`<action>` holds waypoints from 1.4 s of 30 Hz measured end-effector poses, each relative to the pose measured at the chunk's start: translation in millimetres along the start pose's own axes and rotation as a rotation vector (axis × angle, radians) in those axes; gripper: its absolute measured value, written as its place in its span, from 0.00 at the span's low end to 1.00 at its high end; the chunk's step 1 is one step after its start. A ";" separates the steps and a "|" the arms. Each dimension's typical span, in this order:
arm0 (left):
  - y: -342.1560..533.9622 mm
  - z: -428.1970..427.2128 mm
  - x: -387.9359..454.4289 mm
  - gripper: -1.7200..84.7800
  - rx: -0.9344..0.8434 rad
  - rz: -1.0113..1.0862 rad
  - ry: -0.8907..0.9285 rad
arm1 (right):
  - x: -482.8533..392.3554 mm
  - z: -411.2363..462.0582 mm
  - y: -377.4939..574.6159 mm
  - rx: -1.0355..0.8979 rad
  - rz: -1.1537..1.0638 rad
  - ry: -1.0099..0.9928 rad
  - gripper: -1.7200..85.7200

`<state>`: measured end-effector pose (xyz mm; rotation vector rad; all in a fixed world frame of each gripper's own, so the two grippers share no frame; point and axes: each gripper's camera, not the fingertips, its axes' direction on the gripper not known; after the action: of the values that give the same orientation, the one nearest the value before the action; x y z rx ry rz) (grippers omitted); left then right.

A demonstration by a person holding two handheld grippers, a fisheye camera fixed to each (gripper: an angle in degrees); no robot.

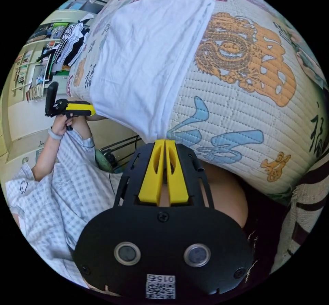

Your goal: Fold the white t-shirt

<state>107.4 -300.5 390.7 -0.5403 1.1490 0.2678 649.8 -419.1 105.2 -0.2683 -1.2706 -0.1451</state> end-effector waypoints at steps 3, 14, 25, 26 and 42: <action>2.5 -43.0 -14.3 0.04 0.136 0.076 0.109 | 19.7 -40.5 11.5 0.187 -0.086 -0.223 0.07; -88.0 -146.2 -154.1 0.17 0.570 0.001 0.287 | 113.9 -121.9 -75.8 0.614 -0.061 -0.391 0.15; -181.3 -114.0 -205.2 0.14 0.475 0.109 0.449 | 154.2 -112.5 -144.5 0.497 -0.110 -0.564 0.10; -184.1 -113.7 -207.4 0.12 0.462 0.107 0.464 | 154.9 -111.2 -148.7 0.465 -0.130 -0.600 0.08; -179.0 -227.1 -175.1 0.01 0.539 0.417 0.258 | 88.4 -201.7 -131.1 0.521 -0.358 -0.340 0.03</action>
<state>-57.6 -560.3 530.6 0.1515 1.5144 0.2348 828.2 -597.5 150.8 0.4010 -1.6363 -0.0696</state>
